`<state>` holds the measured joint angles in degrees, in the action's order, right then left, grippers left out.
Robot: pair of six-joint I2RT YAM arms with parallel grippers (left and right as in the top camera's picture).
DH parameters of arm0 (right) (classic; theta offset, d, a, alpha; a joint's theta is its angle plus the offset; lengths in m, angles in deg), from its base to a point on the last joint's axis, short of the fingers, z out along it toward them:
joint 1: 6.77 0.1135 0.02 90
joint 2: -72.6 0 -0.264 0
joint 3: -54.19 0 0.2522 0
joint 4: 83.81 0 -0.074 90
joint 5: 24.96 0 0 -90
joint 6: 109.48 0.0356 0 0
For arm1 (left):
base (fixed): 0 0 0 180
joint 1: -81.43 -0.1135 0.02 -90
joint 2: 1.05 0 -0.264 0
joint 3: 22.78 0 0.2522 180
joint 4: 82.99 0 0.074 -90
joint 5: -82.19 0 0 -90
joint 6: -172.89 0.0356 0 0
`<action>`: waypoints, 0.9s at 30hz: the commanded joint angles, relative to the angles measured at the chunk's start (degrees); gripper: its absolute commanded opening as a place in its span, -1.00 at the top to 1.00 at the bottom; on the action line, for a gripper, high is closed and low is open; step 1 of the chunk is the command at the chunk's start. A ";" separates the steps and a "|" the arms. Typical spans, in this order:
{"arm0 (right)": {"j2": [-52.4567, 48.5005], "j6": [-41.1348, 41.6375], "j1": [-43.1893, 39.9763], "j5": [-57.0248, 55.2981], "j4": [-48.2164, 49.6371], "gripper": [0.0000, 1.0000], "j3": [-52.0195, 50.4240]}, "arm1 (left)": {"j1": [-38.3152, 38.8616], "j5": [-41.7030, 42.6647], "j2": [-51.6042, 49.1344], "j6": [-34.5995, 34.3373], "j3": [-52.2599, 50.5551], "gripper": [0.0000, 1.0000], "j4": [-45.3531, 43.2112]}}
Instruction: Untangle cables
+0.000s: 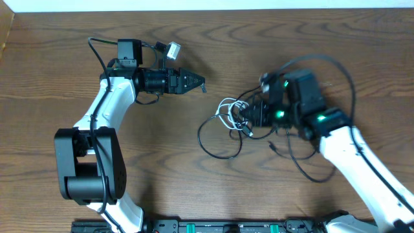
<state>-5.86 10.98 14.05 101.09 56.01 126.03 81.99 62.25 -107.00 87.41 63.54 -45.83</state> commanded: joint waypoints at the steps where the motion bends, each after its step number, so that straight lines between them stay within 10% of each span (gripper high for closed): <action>1: 2.47 0.83 -2.75 0.09 -3.48 0.97 10.62 | -0.09 -0.31 1.25 0.39 -0.13 -0.67 0.15; 12: 2.36 6.40 -11.78 -3.63 -3.67 0.97 33.68 | -0.09 -0.31 1.25 0.42 -0.13 -0.68 0.13; 27: -3.98 26.14 -19.21 -5.25 24.00 0.97 48.41 | -0.09 -2.14 1.25 0.42 -0.13 -0.68 0.57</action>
<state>-7.80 29.47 -2.91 97.26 76.36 171.50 81.97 62.16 -107.00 87.41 63.54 -45.79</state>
